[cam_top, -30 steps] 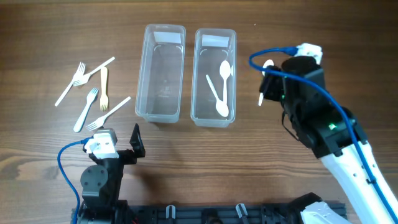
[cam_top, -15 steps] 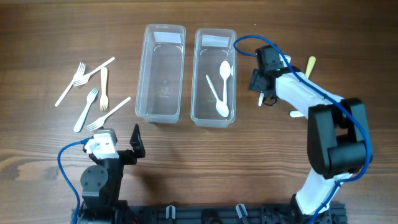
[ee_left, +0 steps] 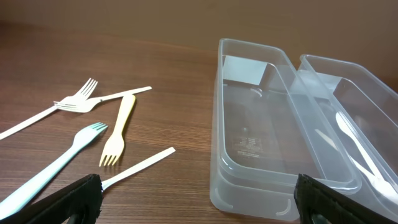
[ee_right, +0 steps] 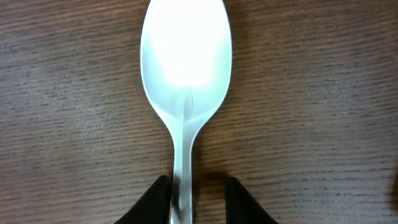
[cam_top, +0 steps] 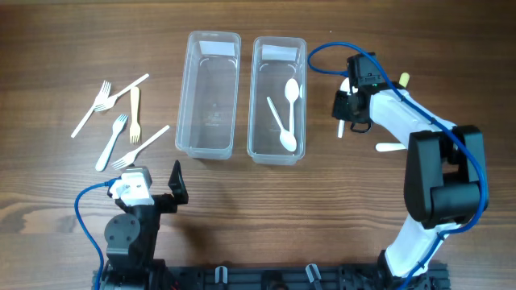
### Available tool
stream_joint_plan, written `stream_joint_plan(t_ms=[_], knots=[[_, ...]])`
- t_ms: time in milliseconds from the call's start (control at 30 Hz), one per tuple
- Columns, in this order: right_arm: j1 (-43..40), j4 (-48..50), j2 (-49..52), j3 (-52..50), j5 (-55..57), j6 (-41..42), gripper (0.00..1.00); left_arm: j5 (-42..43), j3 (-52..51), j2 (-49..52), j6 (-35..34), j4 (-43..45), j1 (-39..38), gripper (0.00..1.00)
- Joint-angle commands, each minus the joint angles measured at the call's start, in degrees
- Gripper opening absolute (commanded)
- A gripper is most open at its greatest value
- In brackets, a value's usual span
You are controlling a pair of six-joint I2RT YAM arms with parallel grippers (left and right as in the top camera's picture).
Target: Pack container
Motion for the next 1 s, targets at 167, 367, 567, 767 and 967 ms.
stream_joint_plan(t_ms=[167,367,567,767,967], knots=[[0.15,-1.62,2.32,-1.25,-4.31,-0.07,0.04,0.68,-0.15,-0.42,0.50,0.17,0.37,1.00],[0.15,-1.07,2.25,-1.18,-3.54,-0.13,0.04,0.68,-0.15,-0.42,0.50,0.17,0.37,1.00],[0.15,-10.88,-6.16,6.14,4.13,-3.10,0.04,0.68,-0.15,-0.42,0.50,0.17,0.37,1.00],[1.36,-14.36,-23.32,7.91,-2.89,-2.89,0.04,0.68,-0.15,-0.42,0.50,0.17,0.37,1.00],[10.12,-15.17,-29.88,7.87,-8.20,1.68,0.04,0.68,-0.15,-0.42,0.50,0.17,0.37,1.00]])
